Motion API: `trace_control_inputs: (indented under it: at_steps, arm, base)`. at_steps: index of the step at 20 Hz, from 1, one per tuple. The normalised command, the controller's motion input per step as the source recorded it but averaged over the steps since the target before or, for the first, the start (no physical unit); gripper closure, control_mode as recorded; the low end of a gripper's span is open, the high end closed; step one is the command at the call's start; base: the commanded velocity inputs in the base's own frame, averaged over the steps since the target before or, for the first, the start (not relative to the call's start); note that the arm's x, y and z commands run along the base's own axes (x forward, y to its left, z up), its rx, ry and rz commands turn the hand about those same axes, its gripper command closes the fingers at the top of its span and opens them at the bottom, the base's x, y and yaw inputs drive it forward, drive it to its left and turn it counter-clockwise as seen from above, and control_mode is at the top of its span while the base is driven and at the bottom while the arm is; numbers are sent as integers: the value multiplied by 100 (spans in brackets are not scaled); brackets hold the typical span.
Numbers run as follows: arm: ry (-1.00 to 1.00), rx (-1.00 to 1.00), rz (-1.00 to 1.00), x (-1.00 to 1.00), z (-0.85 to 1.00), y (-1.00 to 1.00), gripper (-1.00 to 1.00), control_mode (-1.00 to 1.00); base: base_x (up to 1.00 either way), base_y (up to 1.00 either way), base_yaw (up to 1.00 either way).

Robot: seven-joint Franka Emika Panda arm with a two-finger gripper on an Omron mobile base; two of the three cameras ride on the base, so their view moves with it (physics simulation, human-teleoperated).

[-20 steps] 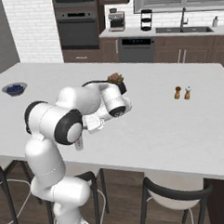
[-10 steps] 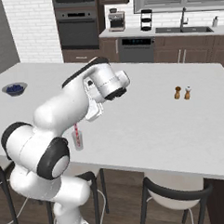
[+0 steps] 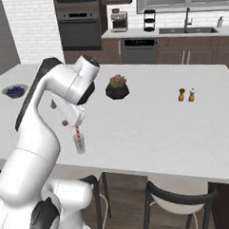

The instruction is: Take a straw from the drawer in front and place it inside the glass cup on the dining counter.

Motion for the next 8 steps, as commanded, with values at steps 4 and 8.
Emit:
trace_control_inputs:
  at_steps: [4, 8]
  arm:
    - [-17, -25, 11, -50, 1, 38, -100, -100]
    - [-10, -25, 12, -43, -1, 38, -100, -100]
  base:
    - [0, 0, 0]
    - [0, 0, 0]
